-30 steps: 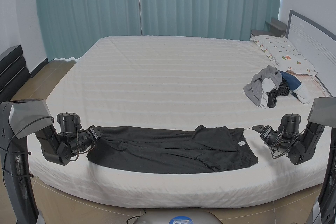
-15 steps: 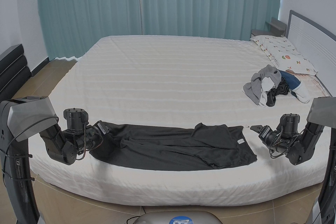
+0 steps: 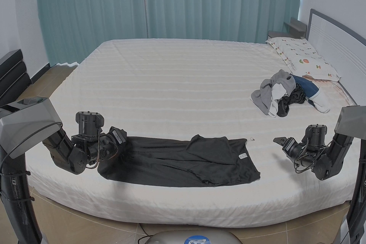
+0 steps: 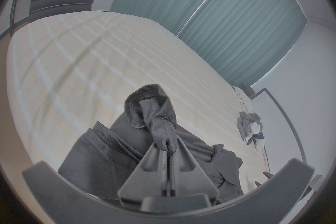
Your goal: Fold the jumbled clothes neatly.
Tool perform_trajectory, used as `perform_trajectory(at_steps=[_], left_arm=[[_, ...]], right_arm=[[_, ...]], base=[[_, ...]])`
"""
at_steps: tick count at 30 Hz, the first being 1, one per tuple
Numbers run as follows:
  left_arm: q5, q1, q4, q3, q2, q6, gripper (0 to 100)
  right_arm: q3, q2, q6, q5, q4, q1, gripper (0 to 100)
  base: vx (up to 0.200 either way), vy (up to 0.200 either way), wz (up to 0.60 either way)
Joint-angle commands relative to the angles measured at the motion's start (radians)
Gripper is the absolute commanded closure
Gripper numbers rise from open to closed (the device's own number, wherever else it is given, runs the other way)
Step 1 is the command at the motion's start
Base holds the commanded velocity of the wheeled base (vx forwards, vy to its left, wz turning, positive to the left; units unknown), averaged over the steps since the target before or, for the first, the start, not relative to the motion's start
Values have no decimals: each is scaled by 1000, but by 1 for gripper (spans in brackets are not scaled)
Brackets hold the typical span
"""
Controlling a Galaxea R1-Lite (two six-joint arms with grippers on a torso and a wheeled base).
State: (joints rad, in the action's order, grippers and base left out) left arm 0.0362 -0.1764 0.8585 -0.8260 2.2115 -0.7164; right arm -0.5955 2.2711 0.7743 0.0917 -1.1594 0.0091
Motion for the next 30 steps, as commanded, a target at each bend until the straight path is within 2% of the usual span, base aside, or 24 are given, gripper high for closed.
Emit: perform_trajectory(at_steps=[1, 4, 7, 13, 21, 28, 30], left_arm=[[-22, -55, -98, -59, -58, 0, 100], [-29, -80, -171, -99, -67, 0, 100], [-70, -123, -273, -176, -73, -8, 100], [-76, -186, -371, -239, -64, -11, 100], [-90, -259, -570, -398, -10, -29, 100], [-99, -302, -636, -490, 56, -86, 100], [-122, -313, -651, -509, 83, -89, 100]], right_arm=[[5, 2, 0, 0, 0, 6, 0], [10, 1, 0, 0, -2, 9, 0], [19, 1, -3, 0, -2, 11, 0], [23, 1, -3, -3, -2, 26, 0], [42, 2, -9, -4, -26, 38, 0], [48, 1, -10, -4, -36, 40, 0], [48, 2, -10, -4, -36, 40, 0]], base=[[0, -200, 0], [0, -200, 0], [0, -200, 0], [0, -200, 0], [0, -200, 0], [0, -200, 0], [0, 0, 0]])
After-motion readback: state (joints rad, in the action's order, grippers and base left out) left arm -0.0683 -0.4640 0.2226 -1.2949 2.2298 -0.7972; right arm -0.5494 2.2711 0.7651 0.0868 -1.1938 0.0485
